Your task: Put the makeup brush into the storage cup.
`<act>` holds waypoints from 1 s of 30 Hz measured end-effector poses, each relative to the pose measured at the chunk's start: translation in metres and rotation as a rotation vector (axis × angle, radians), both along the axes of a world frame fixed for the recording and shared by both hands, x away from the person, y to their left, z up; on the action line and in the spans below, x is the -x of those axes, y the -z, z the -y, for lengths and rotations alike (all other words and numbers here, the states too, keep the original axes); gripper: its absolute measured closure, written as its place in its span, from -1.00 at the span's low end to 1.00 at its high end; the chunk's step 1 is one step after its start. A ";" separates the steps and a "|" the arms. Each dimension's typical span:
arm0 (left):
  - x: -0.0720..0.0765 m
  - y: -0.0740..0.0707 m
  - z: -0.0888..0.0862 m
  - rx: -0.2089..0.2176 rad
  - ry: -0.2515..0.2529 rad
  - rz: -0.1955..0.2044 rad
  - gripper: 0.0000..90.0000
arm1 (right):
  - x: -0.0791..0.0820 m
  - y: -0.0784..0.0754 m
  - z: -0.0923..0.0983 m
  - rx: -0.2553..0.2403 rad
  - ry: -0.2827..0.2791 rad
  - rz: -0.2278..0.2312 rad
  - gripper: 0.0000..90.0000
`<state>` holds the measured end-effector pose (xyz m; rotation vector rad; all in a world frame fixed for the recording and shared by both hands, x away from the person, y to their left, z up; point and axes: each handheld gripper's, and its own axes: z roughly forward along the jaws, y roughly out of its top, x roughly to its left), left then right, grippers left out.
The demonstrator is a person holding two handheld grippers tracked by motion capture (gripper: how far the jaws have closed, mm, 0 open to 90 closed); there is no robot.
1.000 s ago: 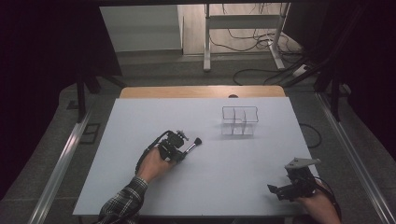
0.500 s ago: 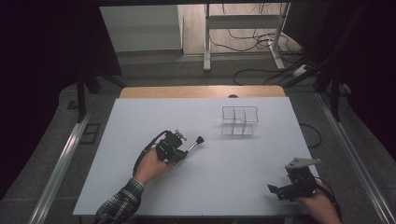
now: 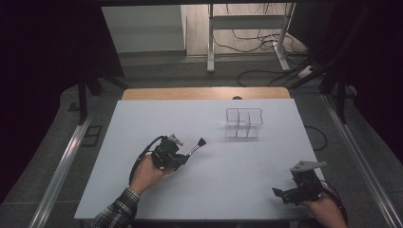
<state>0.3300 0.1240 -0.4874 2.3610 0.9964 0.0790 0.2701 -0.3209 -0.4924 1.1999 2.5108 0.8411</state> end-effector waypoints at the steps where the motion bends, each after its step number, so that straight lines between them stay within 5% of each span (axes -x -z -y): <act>1: 0.002 -0.001 -0.001 0.007 -0.003 0.004 0.76 | 0.000 0.000 0.000 0.000 -0.001 0.000 -1.00; 15: 0.016 -0.005 -0.006 0.073 0.000 0.056 0.76 | 0.000 -0.001 0.001 -0.012 -0.010 0.014 -1.00; 23: 0.024 -0.010 -0.005 0.114 0.016 0.086 0.76 | 0.001 -0.007 0.001 -0.086 -0.007 0.039 -1.00; 30: 0.032 -0.011 -0.005 0.139 0.027 0.102 0.76 | 0.001 -0.008 0.000 -0.085 -0.012 0.054 -1.00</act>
